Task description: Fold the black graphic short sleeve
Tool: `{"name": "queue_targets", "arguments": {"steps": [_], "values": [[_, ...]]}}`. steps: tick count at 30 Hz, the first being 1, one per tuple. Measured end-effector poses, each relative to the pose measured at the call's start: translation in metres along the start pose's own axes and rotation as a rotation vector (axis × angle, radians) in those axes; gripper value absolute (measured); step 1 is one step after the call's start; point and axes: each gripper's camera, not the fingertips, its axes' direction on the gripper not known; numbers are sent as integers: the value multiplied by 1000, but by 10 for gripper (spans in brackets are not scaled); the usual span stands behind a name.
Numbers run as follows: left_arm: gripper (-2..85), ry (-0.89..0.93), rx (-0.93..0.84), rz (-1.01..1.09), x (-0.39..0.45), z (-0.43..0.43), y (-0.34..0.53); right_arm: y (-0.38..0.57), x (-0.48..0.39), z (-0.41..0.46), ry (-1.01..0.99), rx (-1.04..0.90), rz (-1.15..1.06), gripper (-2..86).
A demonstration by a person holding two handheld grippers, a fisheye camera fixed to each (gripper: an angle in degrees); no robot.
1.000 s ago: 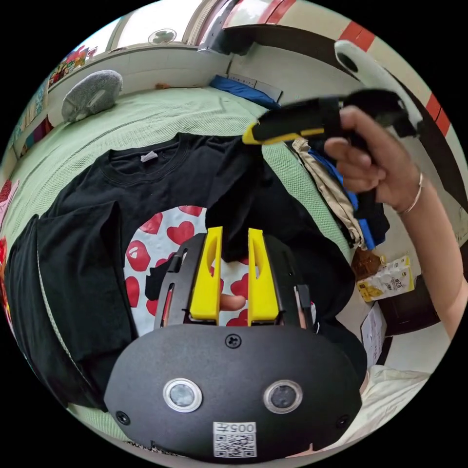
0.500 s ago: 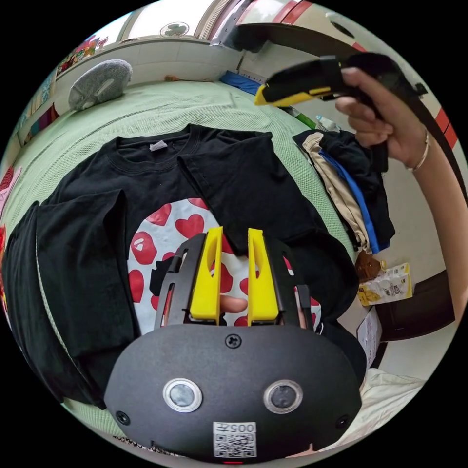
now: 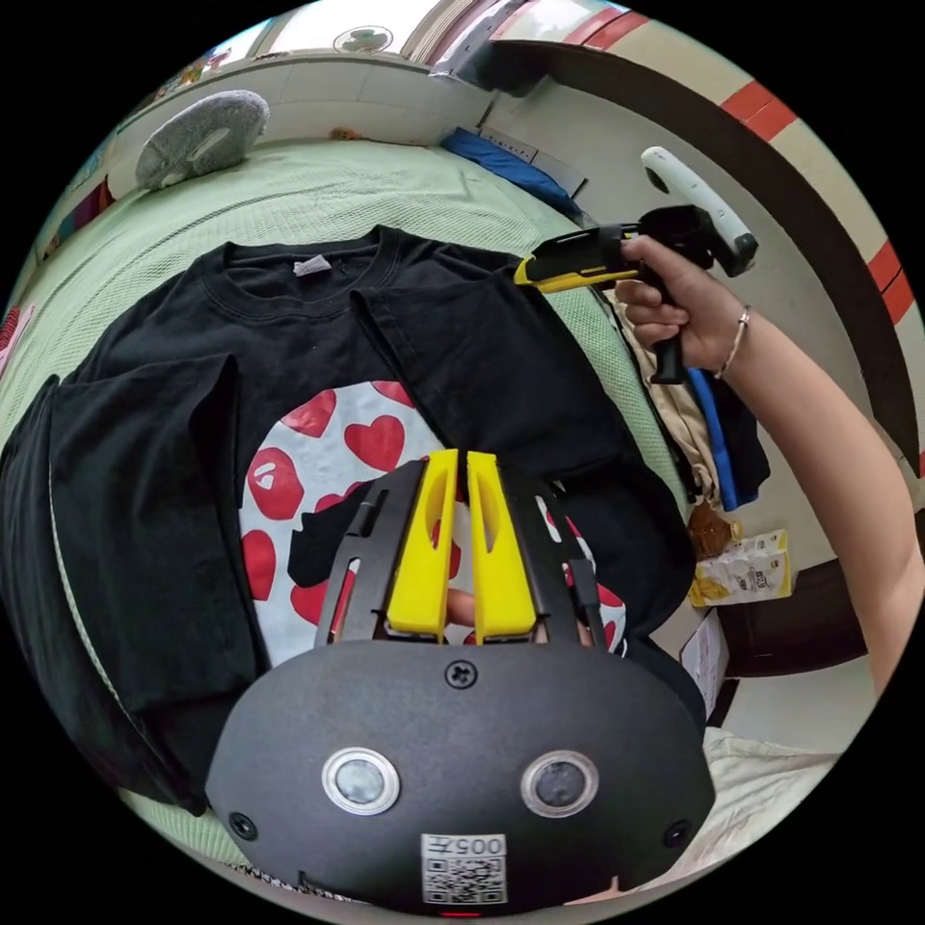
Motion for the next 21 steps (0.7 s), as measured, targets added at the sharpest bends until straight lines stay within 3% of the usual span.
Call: {"name": "queue_targets", "arguments": {"steps": [7, 15, 17, 21], "values": [[13, 46, 29, 40, 15, 1, -4, -14, -28, 9, 381, -36, -122, -12], [7, -103, -18, 129, 44, 2, 0, 3, -8, 23, 368, -23, -38, 12], [7, -78, -12, 111, 40, -4, 3, 31, -20, 9, 259, 53, -129, 17], [5, -21, 21, 66, 30, -16, 8, 90, -46, 9, 164, 15, -304, 40]]}}
